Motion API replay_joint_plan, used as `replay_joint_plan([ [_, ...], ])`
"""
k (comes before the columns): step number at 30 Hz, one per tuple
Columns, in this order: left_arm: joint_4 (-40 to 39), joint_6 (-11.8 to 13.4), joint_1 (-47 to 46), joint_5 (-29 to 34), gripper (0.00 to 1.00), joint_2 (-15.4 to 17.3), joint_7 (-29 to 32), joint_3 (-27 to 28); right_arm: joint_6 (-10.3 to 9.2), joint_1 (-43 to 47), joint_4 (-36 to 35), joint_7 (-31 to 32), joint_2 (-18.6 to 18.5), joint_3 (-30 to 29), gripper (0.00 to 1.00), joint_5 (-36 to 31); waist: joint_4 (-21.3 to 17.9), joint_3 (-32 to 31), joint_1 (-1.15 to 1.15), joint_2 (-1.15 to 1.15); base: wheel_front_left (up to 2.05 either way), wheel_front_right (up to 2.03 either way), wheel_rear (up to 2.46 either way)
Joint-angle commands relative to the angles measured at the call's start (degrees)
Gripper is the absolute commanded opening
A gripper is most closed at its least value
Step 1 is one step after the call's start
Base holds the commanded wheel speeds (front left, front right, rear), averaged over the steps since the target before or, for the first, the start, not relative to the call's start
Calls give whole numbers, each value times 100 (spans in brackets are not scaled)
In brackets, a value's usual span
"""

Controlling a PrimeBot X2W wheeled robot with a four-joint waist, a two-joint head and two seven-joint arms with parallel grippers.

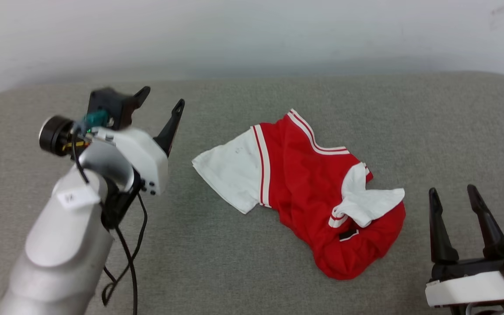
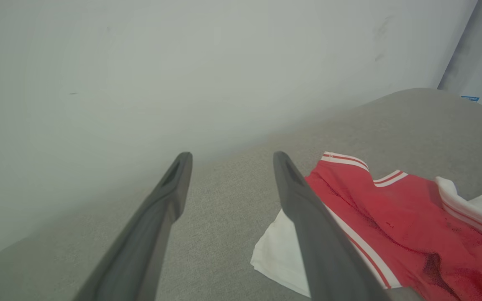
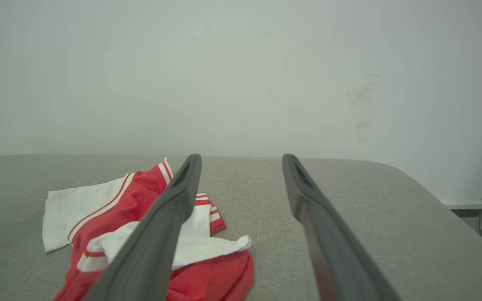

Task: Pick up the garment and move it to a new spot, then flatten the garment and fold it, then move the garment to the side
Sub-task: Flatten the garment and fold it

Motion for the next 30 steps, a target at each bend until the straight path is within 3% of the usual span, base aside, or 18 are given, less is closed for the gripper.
replay_joint_plan([
  [1,45,5,-209,-227,100,104,257,-151,-6,-110,-35,-12,14,-2,100,2,-160,222,-1,0,0,0,0],
  [8,342,3,-1167,-1320,100,674,2190,-1323,-6,-357,-80,-13,14,12,100,57,-437,693,-1,0,0,0,0],
  [14,695,3,-1765,-2004,100,911,3229,-2064,-6,-556,-129,-12,13,36,100,92,-640,1053,-1,0,0,0,0],
  [22,1210,3,-2250,-2308,100,1202,3769,-2886,-6,-795,-163,-12,13,41,100,128,-826,1457,-1,0,0,0,0],
  [30,1516,1,-2097,-2672,100,1331,4146,-3684,-6,-885,-175,-12,13,60,100,148,-886,1622,-1,0,0,0,0],
])
